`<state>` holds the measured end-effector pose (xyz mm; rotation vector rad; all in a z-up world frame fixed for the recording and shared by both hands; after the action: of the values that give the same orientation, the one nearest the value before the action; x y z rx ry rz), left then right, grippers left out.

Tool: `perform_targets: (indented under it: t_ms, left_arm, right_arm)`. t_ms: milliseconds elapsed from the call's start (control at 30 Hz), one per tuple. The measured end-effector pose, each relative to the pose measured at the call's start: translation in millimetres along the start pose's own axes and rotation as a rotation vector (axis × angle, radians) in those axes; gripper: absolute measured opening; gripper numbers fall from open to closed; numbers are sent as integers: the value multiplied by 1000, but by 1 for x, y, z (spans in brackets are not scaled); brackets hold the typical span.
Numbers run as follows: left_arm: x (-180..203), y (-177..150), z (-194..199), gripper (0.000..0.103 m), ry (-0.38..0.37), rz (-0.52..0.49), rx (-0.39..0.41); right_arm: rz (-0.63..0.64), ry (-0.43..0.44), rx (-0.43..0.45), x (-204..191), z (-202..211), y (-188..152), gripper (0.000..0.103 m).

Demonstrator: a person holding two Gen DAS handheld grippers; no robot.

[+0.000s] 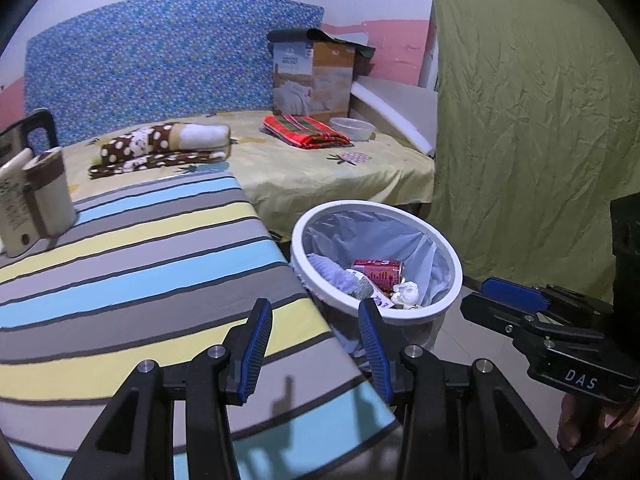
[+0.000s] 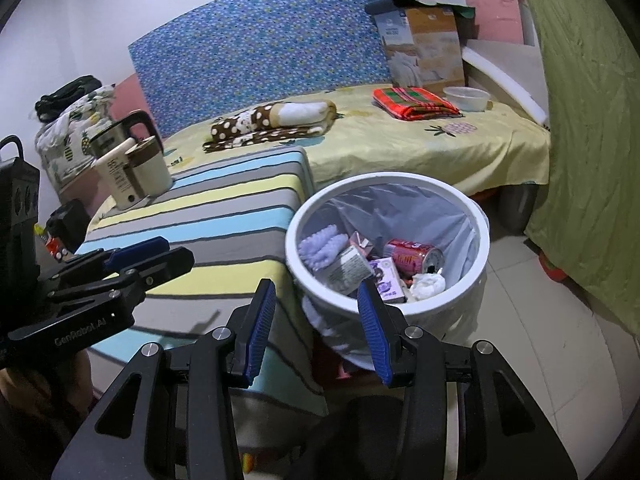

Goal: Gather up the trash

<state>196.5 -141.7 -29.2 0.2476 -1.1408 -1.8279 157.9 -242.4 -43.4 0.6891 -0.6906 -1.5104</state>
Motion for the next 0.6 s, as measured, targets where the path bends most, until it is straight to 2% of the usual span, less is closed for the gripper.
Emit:
perform_targets:
  t_ms: [300, 600]
  left_arm:
    - [1, -16, 35, 45, 46, 20, 32]
    - [8, -25, 51, 45, 61, 20, 44]
  right_arm:
    - [31, -6, 29, -14, 24, -12, 45]
    - [44, -8, 36, -22, 30, -19, 45]
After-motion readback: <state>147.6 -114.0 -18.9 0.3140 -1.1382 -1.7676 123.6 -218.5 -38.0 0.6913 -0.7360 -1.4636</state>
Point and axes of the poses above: each gripper's, at about its wrist camera, not at the fingertips, and z roughly against the way its jaws point, x to its right, y to its top, the point moved 9 cm from there along -z, roughly the way its jaws point, and after that the axes turned 14 degrees about -y, right-handed, at the moved point
